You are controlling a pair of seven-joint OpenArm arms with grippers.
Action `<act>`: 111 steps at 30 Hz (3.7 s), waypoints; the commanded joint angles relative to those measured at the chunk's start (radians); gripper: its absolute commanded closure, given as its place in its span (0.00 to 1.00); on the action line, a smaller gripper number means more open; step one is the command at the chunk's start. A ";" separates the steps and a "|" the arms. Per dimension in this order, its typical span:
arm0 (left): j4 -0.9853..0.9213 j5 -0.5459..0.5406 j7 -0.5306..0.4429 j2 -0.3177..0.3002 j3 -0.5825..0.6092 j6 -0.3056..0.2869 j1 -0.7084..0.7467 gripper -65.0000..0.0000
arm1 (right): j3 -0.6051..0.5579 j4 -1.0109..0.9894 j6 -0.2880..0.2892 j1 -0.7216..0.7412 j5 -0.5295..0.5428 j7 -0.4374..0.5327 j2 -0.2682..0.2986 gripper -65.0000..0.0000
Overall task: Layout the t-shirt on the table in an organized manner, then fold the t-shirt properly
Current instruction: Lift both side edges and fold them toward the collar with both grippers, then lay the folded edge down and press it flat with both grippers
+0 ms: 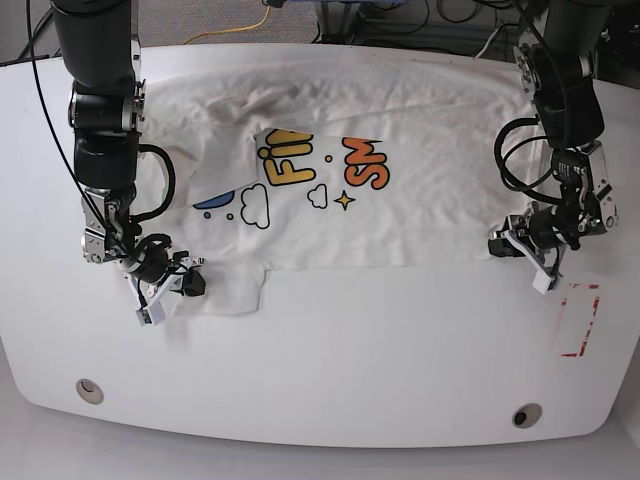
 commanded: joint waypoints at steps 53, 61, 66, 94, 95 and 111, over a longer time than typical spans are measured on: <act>0.460 -0.004 0.159 -0.016 -0.138 -0.008 0.196 1.00 | 0.308 1.196 0.009 -0.406 0.026 -0.733 -0.028 1.00; 0.546 -0.004 0.222 -0.031 -0.138 -0.008 0.276 0.99 | 0.308 1.282 0.009 -0.518 0.020 -0.733 -0.054 1.00; 0.603 -0.004 0.265 -0.037 -0.138 -0.008 0.315 0.99 | 0.308 1.295 0.009 -0.569 0.026 -0.732 -0.056 1.00; 0.842 -0.001 0.378 -0.146 -0.137 -0.008 0.466 0.44 | 0.327 1.363 0.009 -0.684 0.018 -0.733 -0.054 0.00; 0.861 -0.002 0.389 -0.154 -0.138 -0.008 0.466 0.44 | 0.347 1.384 0.009 -0.692 0.024 -0.733 -0.054 0.00; 1.077 -0.004 0.452 -0.166 -0.141 -0.008 0.441 0.44 | 0.439 1.452 0.009 -0.643 0.205 -0.752 -0.053 0.00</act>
